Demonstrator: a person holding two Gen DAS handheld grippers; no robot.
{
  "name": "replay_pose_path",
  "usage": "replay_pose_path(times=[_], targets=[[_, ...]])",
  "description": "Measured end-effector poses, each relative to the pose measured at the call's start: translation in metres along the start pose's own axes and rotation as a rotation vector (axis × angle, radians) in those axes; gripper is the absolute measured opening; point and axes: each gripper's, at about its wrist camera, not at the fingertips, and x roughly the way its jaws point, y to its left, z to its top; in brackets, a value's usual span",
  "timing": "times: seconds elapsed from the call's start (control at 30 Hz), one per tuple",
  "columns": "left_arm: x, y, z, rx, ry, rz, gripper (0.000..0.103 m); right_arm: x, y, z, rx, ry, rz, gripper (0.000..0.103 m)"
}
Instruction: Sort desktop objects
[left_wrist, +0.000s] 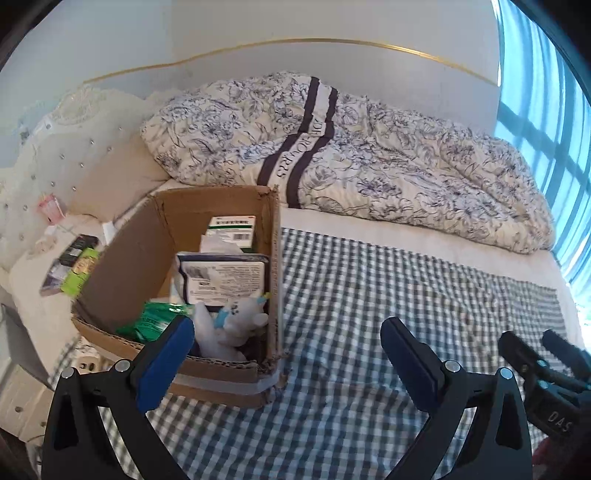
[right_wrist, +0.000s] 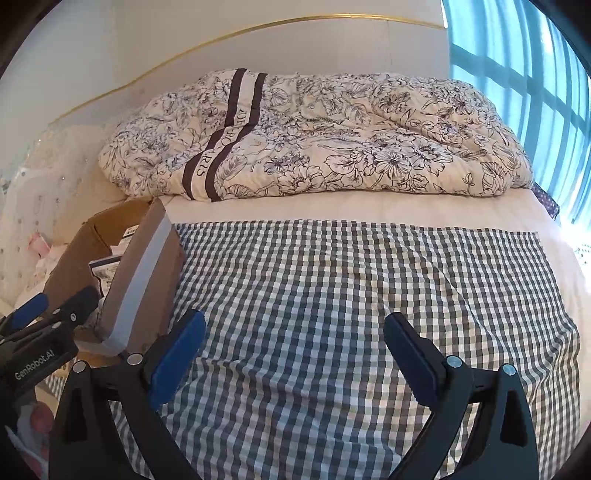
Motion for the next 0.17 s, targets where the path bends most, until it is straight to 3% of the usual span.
replay_pose_path(times=[0.17], targets=[[0.0017,-0.0051,-0.0016,-0.005,0.017,-0.002,0.103,0.0008,0.0014,0.0000,-0.002,0.005,0.002,0.098]])
